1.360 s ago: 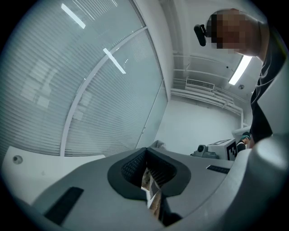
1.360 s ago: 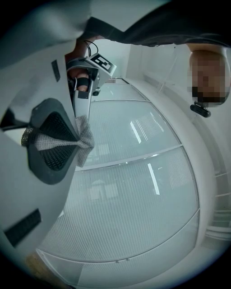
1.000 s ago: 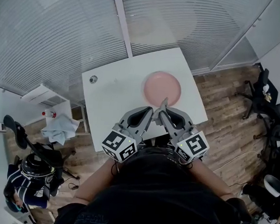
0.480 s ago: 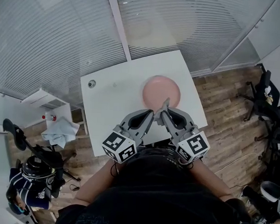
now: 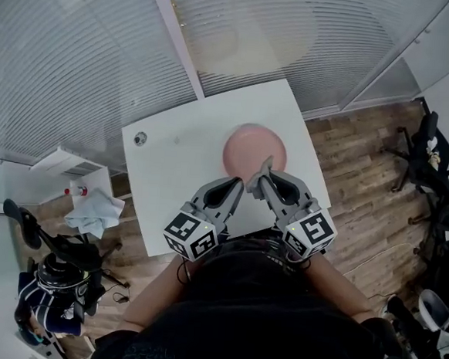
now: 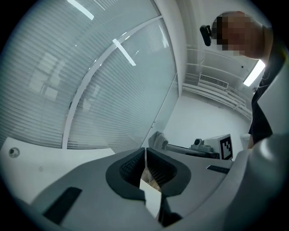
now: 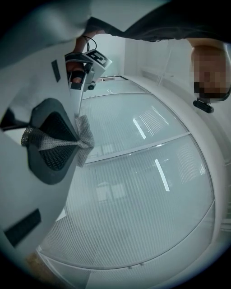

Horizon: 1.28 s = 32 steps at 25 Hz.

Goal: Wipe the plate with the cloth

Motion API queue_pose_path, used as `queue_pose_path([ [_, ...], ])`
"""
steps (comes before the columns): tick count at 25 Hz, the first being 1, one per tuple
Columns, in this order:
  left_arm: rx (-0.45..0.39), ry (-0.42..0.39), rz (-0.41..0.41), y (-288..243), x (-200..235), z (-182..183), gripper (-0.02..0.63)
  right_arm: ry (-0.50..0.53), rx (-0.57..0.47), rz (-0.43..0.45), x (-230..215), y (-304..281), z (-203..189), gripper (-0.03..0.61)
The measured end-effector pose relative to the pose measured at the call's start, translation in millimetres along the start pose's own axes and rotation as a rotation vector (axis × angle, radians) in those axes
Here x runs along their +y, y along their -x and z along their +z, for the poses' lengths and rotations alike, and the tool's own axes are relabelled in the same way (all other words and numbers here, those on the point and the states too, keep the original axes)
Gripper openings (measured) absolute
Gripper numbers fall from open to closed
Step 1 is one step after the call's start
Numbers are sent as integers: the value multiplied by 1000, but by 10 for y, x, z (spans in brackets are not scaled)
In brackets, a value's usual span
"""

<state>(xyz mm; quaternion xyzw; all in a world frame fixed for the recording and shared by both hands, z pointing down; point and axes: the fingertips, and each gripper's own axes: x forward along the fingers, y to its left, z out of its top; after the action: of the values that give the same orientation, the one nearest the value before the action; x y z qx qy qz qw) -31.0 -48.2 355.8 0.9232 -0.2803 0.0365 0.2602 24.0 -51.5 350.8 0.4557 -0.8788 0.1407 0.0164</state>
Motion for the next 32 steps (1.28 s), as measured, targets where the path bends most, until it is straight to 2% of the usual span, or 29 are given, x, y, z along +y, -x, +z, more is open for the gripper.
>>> queue_pose_path([
  [14,101,104,139,-383,724,-286,20,-6,64,-17,-556,-257,-140,38],
  [19,126,151,219,-434,1008,-461,64,-39,122,-21,-756,-371,-352,39],
  [22,154,167,231,-514,1148,-586,104,-41,151,-9,-850,-463,-465,38],
  [26,197,203,246,-602,1316,-798,119,-34,191,-1,-987,-564,-659,38],
  [32,239,211,295,-716,1571,-1017,176,-31,233,-2,-1250,-698,-864,39],
])
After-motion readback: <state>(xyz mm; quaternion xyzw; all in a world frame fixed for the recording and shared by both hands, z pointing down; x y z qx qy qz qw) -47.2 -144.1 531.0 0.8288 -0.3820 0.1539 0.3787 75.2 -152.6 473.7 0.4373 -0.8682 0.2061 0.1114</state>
